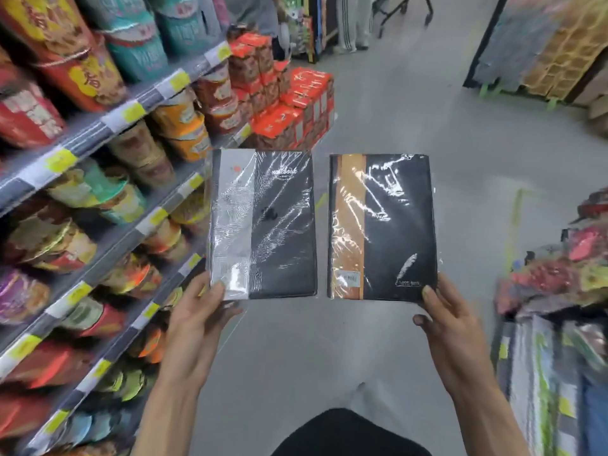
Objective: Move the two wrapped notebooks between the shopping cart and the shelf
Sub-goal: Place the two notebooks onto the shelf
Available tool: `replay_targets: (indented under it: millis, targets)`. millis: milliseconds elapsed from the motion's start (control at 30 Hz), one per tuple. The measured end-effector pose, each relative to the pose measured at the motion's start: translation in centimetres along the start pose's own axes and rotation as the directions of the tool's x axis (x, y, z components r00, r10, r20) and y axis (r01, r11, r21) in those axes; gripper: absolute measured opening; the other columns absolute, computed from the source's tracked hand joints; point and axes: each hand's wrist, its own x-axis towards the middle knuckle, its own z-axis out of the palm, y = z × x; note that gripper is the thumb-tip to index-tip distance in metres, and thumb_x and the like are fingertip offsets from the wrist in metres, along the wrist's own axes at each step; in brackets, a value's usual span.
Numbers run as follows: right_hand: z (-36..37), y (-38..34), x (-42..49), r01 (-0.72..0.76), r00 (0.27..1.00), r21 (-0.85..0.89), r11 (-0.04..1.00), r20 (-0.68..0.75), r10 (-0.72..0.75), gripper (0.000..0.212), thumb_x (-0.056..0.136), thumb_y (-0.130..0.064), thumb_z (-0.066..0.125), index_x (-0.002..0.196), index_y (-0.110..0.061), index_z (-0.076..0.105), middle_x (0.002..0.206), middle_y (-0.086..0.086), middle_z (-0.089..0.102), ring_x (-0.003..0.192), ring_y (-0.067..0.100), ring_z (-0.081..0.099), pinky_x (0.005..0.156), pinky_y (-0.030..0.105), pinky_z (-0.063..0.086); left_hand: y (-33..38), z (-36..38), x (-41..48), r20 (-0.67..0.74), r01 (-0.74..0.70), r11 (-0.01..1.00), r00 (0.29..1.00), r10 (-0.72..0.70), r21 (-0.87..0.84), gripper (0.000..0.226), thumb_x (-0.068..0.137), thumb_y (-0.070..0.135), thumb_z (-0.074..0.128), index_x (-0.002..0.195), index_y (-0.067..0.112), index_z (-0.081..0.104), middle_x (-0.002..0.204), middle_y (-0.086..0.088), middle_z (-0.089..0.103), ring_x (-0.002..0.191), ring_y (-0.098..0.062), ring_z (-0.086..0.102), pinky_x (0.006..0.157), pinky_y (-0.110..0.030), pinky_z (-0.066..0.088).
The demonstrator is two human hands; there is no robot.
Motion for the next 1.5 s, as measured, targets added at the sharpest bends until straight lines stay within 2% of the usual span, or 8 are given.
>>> replay_targets:
  millis: [100, 333, 567, 667, 867, 967, 1167, 1500]
  targets:
    - [-1.3, -0.2, 3.2, -0.006, 0.997, 0.028, 1.000, -0.080, 0.008, 0.047, 0.087, -0.020, 0.063, 0.133, -0.012, 0.061, 0.126, 0.000, 0.067, 0.096, 0.010, 0.063, 0.057, 0.016, 0.047, -0.1, 3.3, 3.7, 0.071, 0.012, 0.998, 0.997, -0.017, 0.063, 0.023, 0.094, 0.010, 0.053, 0.104, 0.017, 0.072, 0.102, 0.000, 0.074, 0.077, -0.009, 0.069, 0.068, -0.020, 0.057]
    - [-5.6, -2.3, 12.0, 0.032, 0.961, 0.158, 0.987, -0.276, 0.013, 0.032, 0.096, -0.006, 0.058, 0.125, -0.016, 0.065, 0.118, -0.003, 0.069, 0.092, 0.009, 0.062, 0.055, 0.016, 0.048, -0.9, 13.9, 13.8, 0.284, 0.040, 0.985, 0.955, -0.088, 0.168, 0.024, 0.097, 0.004, 0.046, 0.114, 0.008, 0.062, 0.100, -0.004, 0.077, 0.077, -0.012, 0.073, 0.065, -0.021, 0.058]
    - [-9.8, -4.4, 17.2, 0.132, 0.896, 0.244, 0.961, -0.444, -0.010, 0.028, 0.095, -0.004, 0.057, 0.117, -0.017, 0.067, 0.095, -0.013, 0.071, 0.083, 0.002, 0.061, 0.056, 0.016, 0.049, -3.9, 24.9, 23.4, 0.416, 0.117, 0.925, 0.868, -0.272, 0.361, 0.073, 0.075, 0.036, 0.085, 0.132, 0.002, 0.055, 0.125, -0.018, 0.056, 0.103, -0.028, 0.056, 0.077, -0.026, 0.058]
    - [-11.5, -5.0, 17.7, 0.154, 0.845, 0.281, 0.947, -0.534, 0.021, 0.035, 0.089, -0.011, 0.062, 0.124, -0.010, 0.063, 0.105, -0.003, 0.067, 0.090, 0.008, 0.059, 0.057, 0.016, 0.050, -5.8, 29.5, 25.6, 0.487, 0.152, 0.920, 0.811, -0.325, 0.360, 0.022, 0.092, 0.016, 0.066, 0.114, 0.010, 0.066, 0.109, -0.004, 0.069, 0.093, -0.016, 0.064, 0.075, -0.023, 0.058]
    - [-14.4, -5.5, 16.2, 0.233, 0.656, 0.298, 0.926, -0.751, 0.077, 0.079, 0.062, -0.032, 0.078, 0.134, -0.006, 0.059, 0.118, 0.006, 0.063, 0.101, 0.014, 0.057, 0.057, 0.016, 0.051, -8.7, 38.2, 27.7, 0.636, 0.127, 0.866, 0.629, -0.447, 0.484, 0.037, 0.098, 0.007, 0.048, 0.086, 0.027, 0.077, 0.095, 0.005, 0.073, 0.079, -0.007, 0.068, 0.068, -0.020, 0.056]
    - [-14.7, -4.8, 14.9, 0.298, 0.531, 0.321, 0.899, -0.839, 0.123, 0.055, 0.057, -0.031, 0.080, 0.110, -0.019, 0.075, 0.104, -0.004, 0.071, 0.089, 0.007, 0.062, 0.056, 0.016, 0.051, -10.9, 42.2, 28.9, 0.673, 0.110, 0.831, 0.533, -0.512, 0.545, 0.041, 0.100, 0.004, 0.046, 0.081, 0.026, 0.075, 0.093, 0.005, 0.073, 0.080, -0.008, 0.068, 0.067, -0.021, 0.056]
    - [-13.5, -2.3, 13.3, 0.406, 0.285, 0.326, 0.854, -0.933, 0.220, 0.046, 0.085, -0.013, 0.066, 0.131, -0.014, 0.062, 0.115, -0.005, 0.070, 0.100, 0.010, 0.058, 0.059, 0.018, 0.050, -17.0, 49.2, 30.8, 0.644, 0.167, 0.716, 0.335, -0.687, 0.678, 0.019, 0.098, 0.006, 0.052, 0.116, 0.012, 0.056, 0.099, 0.000, 0.067, 0.083, -0.014, 0.065, 0.065, -0.023, 0.057]
    - [-11.0, 0.6, 11.3, 0.560, -0.052, 0.210, 0.802, -0.956, 0.287, 0.025, 0.098, -0.008, 0.055, 0.114, -0.021, 0.070, 0.101, -0.012, 0.073, 0.086, 0.004, 0.062, 0.068, 0.025, 0.039, -24.5, 58.1, 27.4, 0.611, -0.130, 0.619, -0.099, -0.785, 0.775, 0.012, 0.099, 0.007, 0.055, 0.111, 0.006, 0.056, 0.096, -0.010, 0.052, 0.079, -0.020, 0.062, 0.072, -0.025, 0.057]
